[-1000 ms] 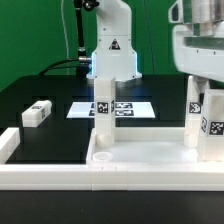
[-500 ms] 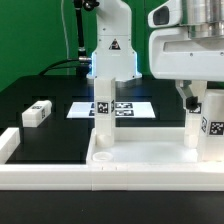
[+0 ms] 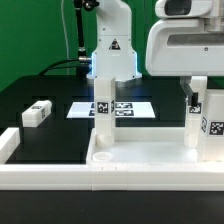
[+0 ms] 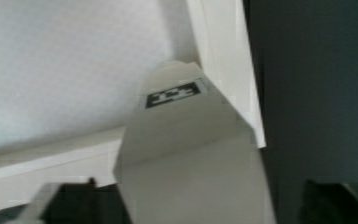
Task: Assemble desk
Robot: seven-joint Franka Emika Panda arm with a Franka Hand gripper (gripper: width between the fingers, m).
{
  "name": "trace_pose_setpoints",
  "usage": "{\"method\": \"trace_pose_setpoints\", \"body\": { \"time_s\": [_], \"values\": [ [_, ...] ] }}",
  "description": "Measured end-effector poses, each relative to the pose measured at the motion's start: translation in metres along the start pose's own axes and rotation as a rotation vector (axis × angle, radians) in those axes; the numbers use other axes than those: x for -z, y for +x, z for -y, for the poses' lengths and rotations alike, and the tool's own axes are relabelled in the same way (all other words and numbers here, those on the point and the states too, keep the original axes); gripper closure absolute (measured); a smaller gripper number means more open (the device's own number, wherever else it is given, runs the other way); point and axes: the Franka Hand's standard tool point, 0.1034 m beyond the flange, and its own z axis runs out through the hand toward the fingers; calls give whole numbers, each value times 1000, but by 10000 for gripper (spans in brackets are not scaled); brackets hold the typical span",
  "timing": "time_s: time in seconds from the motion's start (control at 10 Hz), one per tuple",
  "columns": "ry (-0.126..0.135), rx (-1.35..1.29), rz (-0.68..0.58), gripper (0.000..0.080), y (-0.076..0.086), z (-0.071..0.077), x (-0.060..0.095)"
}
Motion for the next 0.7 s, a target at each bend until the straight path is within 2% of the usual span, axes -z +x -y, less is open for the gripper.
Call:
{"method": "trace_pose_setpoints", "body": {
  "time_s": [0.1,0.2,0.3,0.4,0.7],
  "values": [
    [0,-3,0,389,0,0,0],
    [-1,-105,0,389,0,-1,0],
    [-2,-172,-4,504,2,-2,0],
    [-9,-288,-13,504,3,-4,0],
    [-7,-738,-7,504,3,-9,1]
  ]
}}
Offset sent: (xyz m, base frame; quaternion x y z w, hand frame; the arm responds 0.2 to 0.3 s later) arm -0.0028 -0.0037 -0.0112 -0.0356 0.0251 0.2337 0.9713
